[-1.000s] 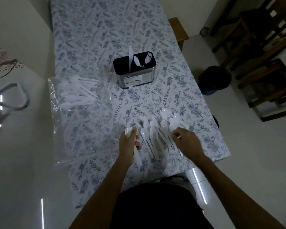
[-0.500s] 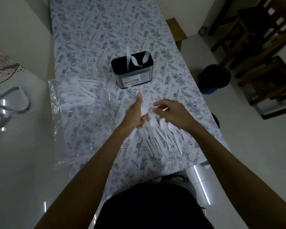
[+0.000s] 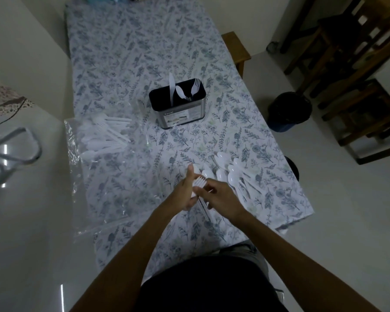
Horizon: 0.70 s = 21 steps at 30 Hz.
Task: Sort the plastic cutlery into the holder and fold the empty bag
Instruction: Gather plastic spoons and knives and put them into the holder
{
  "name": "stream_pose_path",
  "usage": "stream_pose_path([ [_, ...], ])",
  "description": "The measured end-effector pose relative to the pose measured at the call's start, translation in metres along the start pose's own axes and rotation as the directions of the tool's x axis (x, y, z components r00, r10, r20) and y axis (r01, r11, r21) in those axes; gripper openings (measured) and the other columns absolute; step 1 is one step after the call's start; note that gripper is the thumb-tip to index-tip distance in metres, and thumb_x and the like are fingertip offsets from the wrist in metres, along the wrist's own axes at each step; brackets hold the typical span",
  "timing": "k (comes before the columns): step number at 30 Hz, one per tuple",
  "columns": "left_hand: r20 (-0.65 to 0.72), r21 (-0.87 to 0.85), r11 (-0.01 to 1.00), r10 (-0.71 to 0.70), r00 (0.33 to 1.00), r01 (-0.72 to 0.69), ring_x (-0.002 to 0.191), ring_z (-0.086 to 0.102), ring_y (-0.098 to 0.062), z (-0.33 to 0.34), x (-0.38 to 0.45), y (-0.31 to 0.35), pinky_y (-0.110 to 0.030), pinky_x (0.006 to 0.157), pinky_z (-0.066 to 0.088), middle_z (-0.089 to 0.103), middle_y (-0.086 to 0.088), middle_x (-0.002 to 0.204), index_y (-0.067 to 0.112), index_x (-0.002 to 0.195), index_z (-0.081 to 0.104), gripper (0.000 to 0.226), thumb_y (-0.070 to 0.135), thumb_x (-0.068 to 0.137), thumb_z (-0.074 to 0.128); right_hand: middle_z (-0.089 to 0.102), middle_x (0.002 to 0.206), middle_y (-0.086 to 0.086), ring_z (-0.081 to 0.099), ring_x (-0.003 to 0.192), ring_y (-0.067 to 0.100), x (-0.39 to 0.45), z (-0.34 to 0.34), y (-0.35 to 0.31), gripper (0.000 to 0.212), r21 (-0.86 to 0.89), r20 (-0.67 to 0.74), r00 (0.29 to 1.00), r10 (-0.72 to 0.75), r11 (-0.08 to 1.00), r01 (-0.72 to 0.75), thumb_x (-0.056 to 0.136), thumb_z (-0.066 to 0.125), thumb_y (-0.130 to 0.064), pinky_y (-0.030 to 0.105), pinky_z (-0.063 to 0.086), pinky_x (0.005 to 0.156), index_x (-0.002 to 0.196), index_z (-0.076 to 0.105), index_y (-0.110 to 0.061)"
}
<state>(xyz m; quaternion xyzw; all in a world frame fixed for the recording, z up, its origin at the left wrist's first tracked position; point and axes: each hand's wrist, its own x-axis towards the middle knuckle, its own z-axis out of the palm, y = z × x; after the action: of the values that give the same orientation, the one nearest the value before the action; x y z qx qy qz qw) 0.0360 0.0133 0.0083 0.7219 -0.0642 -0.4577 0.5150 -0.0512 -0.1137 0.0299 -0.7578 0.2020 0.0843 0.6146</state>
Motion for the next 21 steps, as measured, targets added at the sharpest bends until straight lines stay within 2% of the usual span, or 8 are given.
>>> stream_pose_path([
  [2,0.024,0.075,0.997,-0.006,1.000,0.005,0.038,0.041,-0.015,-0.002,-0.003,-0.014,-0.019,0.038,0.030,0.050,-0.002,0.050,0.015,0.107,0.065,0.081,0.077,0.096,0.014,0.073,0.076,0.001,0.070,0.068,0.025,-0.004,0.005,0.007,0.016,0.007,0.022,1.000,0.022,1.000,-0.022,0.095,0.068,-0.036,0.036,0.060,0.062,0.110,0.074,-0.036],
  [4,0.010,0.123,0.992,0.007,1.000,-0.008,0.044,0.050,-0.017,-0.002,-0.005,-0.020,-0.021,0.041,0.038,0.057,-0.008,0.056,0.015,0.114,0.064,0.077,0.076,0.098,0.020,0.073,0.072,-0.003,0.070,0.068,0.025,-0.003,0.007,0.010,0.008,-0.028,0.026,0.999,0.026,0.999,-0.025,0.094,0.067,-0.036,0.043,0.061,0.069,0.093,0.071,-0.043],
  [6,-0.019,0.166,0.985,0.052,0.998,-0.048,0.063,0.063,-0.017,-0.003,-0.005,-0.014,-0.023,0.054,0.048,0.069,-0.009,0.077,0.016,0.111,0.063,0.067,0.073,0.098,0.030,0.074,0.071,-0.003,0.071,0.067,0.020,0.003,0.002,0.008,0.012,-0.083,0.004,0.999,0.044,0.996,-0.043,0.094,0.067,-0.035,0.044,0.061,0.071,0.085,0.072,-0.030],
  [9,-0.051,0.320,0.934,0.185,0.981,-0.160,0.100,0.067,-0.001,-0.022,0.000,0.008,-0.018,0.079,0.048,0.069,0.005,0.111,0.024,0.125,0.063,0.031,0.044,0.105,0.050,0.073,0.078,-0.008,0.068,0.065,0.005,0.028,-0.023,-0.005,0.019,-0.217,-0.050,0.999,-0.018,0.976,0.006,0.095,0.068,-0.037,0.032,0.060,0.064,0.096,0.074,-0.018],
  [12,0.029,0.477,0.820,0.345,0.938,-0.316,0.097,0.068,0.008,-0.054,0.013,0.057,-0.016,0.085,0.056,0.072,0.007,0.113,0.018,0.133,0.065,0.032,0.021,0.101,0.064,0.069,0.090,-0.011,0.058,0.067,-0.007,0.070,-0.055,-0.051,0.018,-0.398,-0.048,0.981,-0.189,0.904,0.155,0.096,0.067,-0.031,0.007,0.045,0.061,0.108,0.071,-0.019],
  [14,-0.033,0.523,0.775,0.434,0.901,-0.354,0.091,0.071,0.000,-0.073,0.025,0.111,-0.022,0.082,0.059,0.074,0.004,0.106,0.016,0.125,0.067,0.029,0.022,0.097,0.070,0.073,0.095,0.000,0.059,0.070,0.002,0.102,-0.074,-0.098,0.022,-0.484,-0.047,0.931,-0.363,0.823,0.296,0.095,0.069,-0.028,0.005,0.044,0.063,0.110,0.072,-0.012],
  [17,-0.185,0.496,0.761,0.564,0.805,-0.419,0.088,0.070,-0.003,-0.101,0.042,0.197,-0.019,0.079,0.056,0.072,0.006,0.100,0.018,0.119,0.065,0.033,0.023,0.090,0.079,0.072,0.090,0.009,0.062,0.073,0.015,0.146,-0.098,-0.171,0.019,-0.592,-0.092,0.775,-0.625,0.660,0.462,0.092,0.071,-0.025,0.016,0.046,0.067,0.098,0.071,-0.007],
  [21,-0.206,0.570,0.663,0.687,0.696,-0.486,0.089,0.072,-0.013,-0.120,0.065,0.257,-0.026,0.083,0.058,0.073,-0.002,0.099,0.007,0.116,0.061,0.034,0.021,0.090,0.078,0.073,0.094,0.008,0.065,0.076,0.015,0.189,-0.123,-0.227,0.023,-0.665,-0.105,0.620,-0.778,0.518,0.537,0.091,0.070,-0.026,0.025,0.048,0.069,0.105,0.068,-0.008],
])
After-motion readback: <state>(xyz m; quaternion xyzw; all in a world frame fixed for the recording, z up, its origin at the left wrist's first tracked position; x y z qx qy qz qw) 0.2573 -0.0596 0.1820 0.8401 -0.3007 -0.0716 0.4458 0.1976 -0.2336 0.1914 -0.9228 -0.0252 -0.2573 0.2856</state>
